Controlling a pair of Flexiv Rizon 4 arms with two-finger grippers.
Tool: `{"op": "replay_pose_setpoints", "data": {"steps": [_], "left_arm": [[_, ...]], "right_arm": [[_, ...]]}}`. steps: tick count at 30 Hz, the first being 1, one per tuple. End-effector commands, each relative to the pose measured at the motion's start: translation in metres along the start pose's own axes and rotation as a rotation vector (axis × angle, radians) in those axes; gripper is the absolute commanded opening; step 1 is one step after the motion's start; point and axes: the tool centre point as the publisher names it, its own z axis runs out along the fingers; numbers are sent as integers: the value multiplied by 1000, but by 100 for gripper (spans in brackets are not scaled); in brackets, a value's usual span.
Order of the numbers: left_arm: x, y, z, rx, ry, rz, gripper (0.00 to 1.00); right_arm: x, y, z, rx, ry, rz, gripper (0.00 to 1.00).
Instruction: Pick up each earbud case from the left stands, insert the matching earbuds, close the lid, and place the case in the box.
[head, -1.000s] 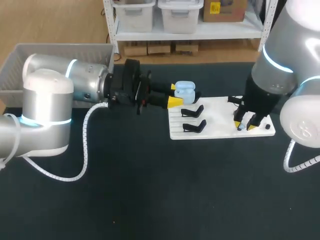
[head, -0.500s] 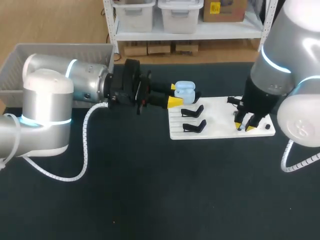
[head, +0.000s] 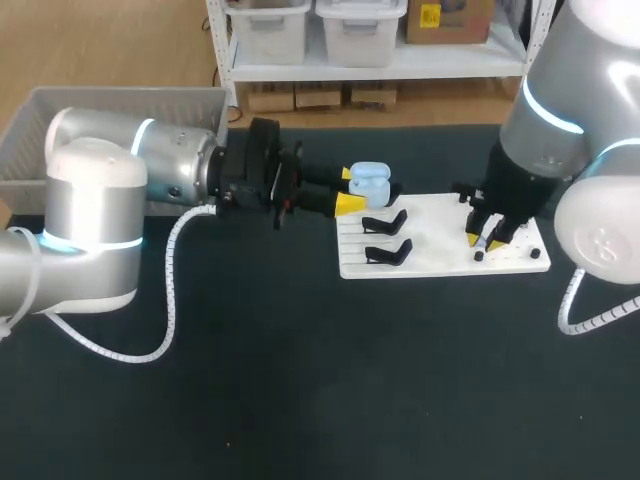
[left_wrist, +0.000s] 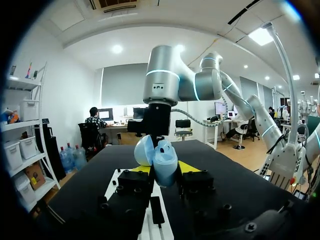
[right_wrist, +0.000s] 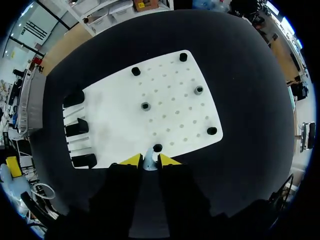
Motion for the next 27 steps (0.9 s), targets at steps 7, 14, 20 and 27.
{"op": "replay_pose_setpoints", "data": {"steps": [7,14,20,27], "left_arm": [[1,-1,0,-5,-2,3,0],[1,-1,0,-5,-2,3,0],[1,-1,0,-5,-2,3,0],[1,-1,0,-5,-2,3,0]], "right_arm": [[11,20,-117,-24,-22,-122,0],[15,46,-180,-54,-3,-248,0],[32,71,-206,-108,-41,-326,0],[32,71,-206,-108,-41,-326,0]]}}
